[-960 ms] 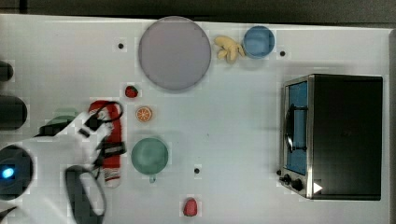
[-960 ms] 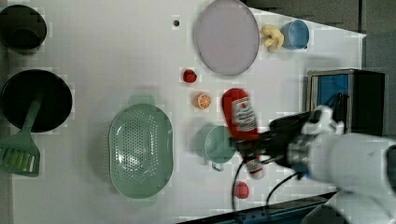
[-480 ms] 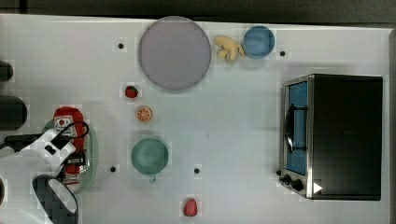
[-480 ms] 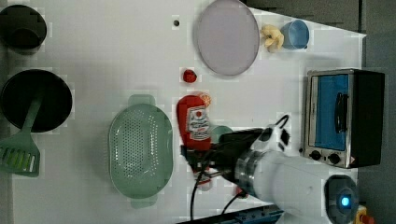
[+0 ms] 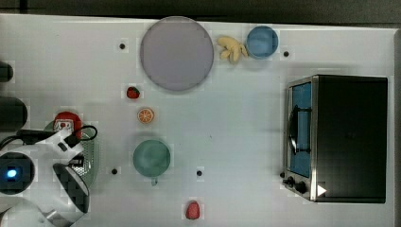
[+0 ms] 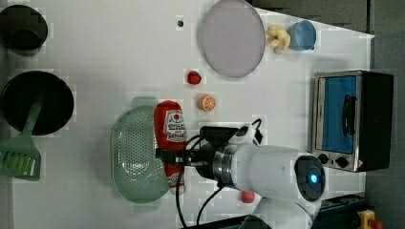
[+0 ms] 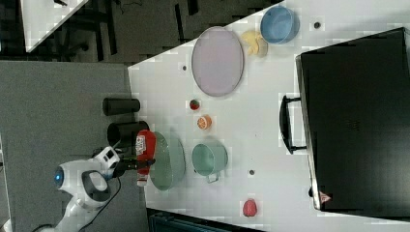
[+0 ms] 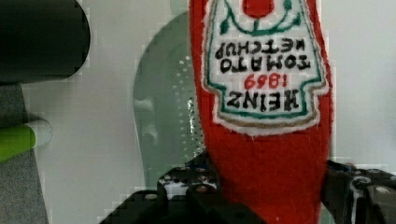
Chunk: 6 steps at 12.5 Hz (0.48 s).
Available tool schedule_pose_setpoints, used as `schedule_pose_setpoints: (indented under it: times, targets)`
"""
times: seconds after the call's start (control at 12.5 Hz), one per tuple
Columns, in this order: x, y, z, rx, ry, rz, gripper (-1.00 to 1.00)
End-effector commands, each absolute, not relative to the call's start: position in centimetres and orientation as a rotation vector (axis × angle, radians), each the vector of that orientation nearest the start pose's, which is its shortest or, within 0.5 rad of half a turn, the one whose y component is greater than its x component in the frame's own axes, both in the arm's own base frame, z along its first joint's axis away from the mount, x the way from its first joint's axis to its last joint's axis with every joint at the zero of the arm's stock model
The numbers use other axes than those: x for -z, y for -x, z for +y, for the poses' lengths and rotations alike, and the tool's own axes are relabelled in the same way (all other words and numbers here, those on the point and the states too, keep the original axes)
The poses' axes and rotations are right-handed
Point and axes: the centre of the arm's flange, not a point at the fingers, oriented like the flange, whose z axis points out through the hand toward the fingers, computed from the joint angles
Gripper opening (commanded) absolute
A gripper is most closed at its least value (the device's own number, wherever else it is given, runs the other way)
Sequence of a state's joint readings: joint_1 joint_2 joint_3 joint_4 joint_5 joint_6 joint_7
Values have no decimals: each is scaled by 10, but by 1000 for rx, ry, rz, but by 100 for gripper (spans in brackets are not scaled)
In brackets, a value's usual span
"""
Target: Pick Ketchup from the table and place it in strainer.
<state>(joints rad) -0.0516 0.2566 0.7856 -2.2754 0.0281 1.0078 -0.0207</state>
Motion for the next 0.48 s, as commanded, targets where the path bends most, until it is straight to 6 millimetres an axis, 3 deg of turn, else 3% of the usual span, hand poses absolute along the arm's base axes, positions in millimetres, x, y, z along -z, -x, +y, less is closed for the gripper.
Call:
schedule_pose_setpoints:
  times: [0.08,0.32,0.48]
  targets:
    - [-265,-408,372,-101,2851,241,26]
    - [-245,-409,373,-93,2838,192,90]
    - [-258,-415,372,-50,2839,194,100]
